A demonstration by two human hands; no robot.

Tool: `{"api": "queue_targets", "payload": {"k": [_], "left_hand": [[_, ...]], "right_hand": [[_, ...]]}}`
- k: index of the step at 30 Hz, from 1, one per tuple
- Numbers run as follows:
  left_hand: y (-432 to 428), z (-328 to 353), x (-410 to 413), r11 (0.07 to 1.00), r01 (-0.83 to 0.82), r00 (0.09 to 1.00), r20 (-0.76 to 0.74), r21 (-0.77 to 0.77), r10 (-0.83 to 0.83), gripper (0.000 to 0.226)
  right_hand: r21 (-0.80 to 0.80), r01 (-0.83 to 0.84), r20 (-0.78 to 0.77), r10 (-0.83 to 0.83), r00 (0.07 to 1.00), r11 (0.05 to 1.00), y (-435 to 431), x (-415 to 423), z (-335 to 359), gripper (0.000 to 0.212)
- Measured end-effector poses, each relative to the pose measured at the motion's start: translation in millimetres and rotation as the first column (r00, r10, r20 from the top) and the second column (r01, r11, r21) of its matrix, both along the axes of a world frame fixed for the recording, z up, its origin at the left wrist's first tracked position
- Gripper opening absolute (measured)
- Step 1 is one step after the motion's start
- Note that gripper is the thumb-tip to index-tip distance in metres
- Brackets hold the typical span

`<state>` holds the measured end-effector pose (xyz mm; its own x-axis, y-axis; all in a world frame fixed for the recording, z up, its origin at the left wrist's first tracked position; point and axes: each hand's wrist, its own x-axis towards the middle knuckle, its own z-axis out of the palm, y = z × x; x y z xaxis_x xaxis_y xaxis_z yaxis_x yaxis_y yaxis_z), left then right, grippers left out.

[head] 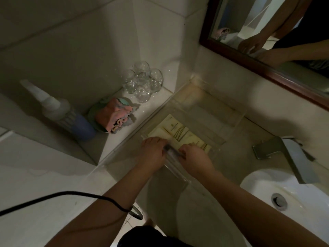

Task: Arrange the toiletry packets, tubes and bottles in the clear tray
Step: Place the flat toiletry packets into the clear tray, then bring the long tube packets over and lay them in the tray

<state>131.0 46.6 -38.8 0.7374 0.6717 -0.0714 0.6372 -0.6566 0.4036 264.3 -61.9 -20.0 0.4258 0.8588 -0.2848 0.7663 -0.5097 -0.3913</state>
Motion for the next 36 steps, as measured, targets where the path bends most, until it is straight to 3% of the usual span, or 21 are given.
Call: {"api": "queue_targets", "payload": {"k": [4, 11, 18, 24, 28, 33, 36], "left_hand": [[-3, 3, -3, 0.999, 0.034, 0.999, -0.036, -0.001, -0.034, 0.048], [-11, 23, -13, 0.999, 0.023, 0.996, -0.081, -0.032, -0.025, 0.053], [-44, 48, -23, 0.999, -0.027, 0.999, -0.025, -0.047, 0.026, 0.051], [-86, 54, -13, 0.992, 0.106, 0.993, 0.063, -0.066, -0.101, 0.039], [-129, 59, 15, 0.956, 0.273, 0.962, 0.045, -0.111, -0.270, 0.039], [-218, 58, 48, 0.849, 0.503, 0.864, 0.079, -0.163, -0.497, 0.031], [-287, 60, 55, 0.747, 0.630, 0.775, 0.113, -0.212, -0.622, 0.039]], "right_hand": [[0.031, -0.038, 0.041, 0.036, 0.998, 0.999, -1, -8, -1, 0.019], [0.081, 0.011, -0.026, -0.009, 1.000, 0.997, -17, -9, 5, 0.035], [0.116, 0.107, -0.037, -0.103, 0.994, 0.988, -69, 0, 15, 0.047], [0.159, 0.245, -0.027, -0.244, 0.969, 0.956, -145, -2, 19, 0.041], [0.196, 0.473, -0.050, -0.473, 0.880, 0.859, -220, -15, 22, 0.047], [0.182, 0.704, -0.045, -0.709, 0.704, 0.687, -340, -47, 29, 0.049], [0.169, 0.820, -0.026, -0.829, 0.559, 0.547, -421, -72, 34, 0.051]]}}
